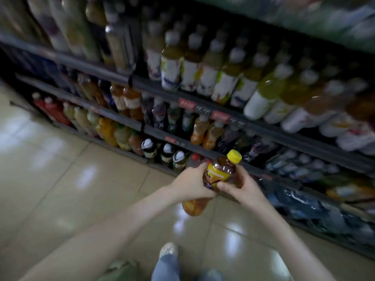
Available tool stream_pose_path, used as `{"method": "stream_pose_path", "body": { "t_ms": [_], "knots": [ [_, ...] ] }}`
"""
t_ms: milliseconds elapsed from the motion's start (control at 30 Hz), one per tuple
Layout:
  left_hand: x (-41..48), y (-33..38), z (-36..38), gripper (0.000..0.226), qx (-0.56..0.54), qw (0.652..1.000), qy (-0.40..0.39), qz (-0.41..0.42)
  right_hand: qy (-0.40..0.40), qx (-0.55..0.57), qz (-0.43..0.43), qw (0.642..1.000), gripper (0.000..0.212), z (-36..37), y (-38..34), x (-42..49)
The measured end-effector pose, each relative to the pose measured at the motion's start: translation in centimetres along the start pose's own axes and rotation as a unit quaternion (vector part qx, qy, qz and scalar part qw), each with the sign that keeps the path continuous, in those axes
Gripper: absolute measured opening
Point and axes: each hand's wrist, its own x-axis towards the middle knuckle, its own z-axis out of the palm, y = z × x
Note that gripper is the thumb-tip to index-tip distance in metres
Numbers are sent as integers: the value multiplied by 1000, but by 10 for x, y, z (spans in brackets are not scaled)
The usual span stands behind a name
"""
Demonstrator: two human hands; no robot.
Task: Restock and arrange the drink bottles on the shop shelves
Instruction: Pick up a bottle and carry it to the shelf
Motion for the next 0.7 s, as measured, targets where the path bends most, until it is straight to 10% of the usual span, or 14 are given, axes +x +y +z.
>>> {"method": "stream_pose_path", "body": {
  "t_ms": [700],
  "knots": [
    [12, 499, 225, 46, 10, 921, -131, 367, 442, 123, -92, 884, 38, -405, 106, -328]
  ]
}}
